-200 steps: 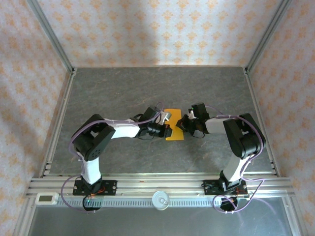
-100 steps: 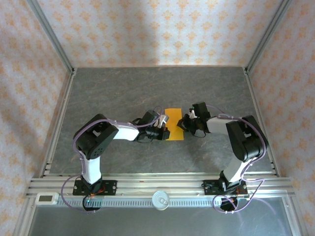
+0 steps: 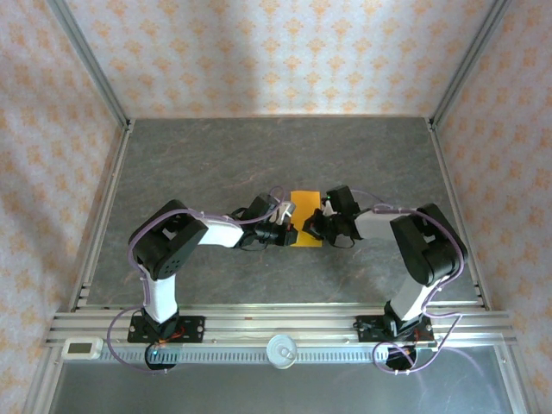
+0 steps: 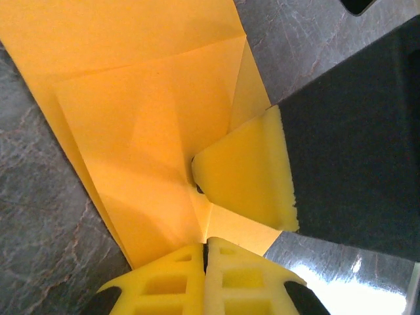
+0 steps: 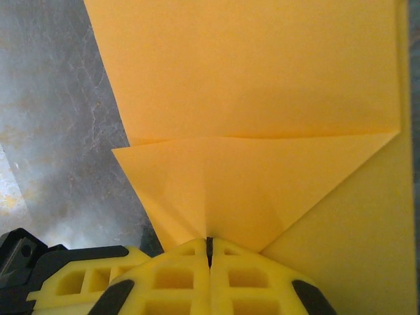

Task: Fold a paper plane with a square sheet of paper (pick it up from the middle)

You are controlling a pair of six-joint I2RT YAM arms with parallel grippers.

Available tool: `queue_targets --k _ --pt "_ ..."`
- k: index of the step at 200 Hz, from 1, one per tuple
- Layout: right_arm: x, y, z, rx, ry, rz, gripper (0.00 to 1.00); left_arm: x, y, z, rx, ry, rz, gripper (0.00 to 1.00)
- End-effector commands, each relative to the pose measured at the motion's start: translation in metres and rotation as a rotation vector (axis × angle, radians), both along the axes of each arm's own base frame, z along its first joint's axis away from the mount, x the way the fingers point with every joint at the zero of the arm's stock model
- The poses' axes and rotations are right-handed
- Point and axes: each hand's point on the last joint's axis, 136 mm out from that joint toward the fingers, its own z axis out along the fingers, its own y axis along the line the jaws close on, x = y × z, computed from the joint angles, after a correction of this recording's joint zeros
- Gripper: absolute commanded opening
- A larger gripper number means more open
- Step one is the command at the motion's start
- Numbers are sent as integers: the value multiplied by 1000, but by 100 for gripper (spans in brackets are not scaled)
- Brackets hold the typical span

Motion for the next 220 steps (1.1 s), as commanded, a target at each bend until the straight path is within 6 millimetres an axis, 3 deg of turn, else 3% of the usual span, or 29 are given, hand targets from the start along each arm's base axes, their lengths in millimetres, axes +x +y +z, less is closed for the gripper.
queue_targets --k 1,92,129,148,180,196,220 --pt "4 -20 -18 -46 22 -43 0 -30 32 -57 163 158 18 0" --pt "34 -50 -12 -71 5 -139 0 -31 33 -61 167 161 13 0" --pt "40 -36 23 -7 -73 -118 0 -29 33 -59 162 156 18 0" --pt "34 -18 29 33 -78 -75 0 -29 31 -58 159 158 14 0" --pt "26 0 16 29 -59 -25 0 -27 29 -56 159 155 12 0" --pt "26 -17 -2 -44 -25 -54 0 -27 30 -56 160 156 12 0" --pt "31 -35 -7 -32 -15 -96 0 -28 30 -57 163 159 10 0"
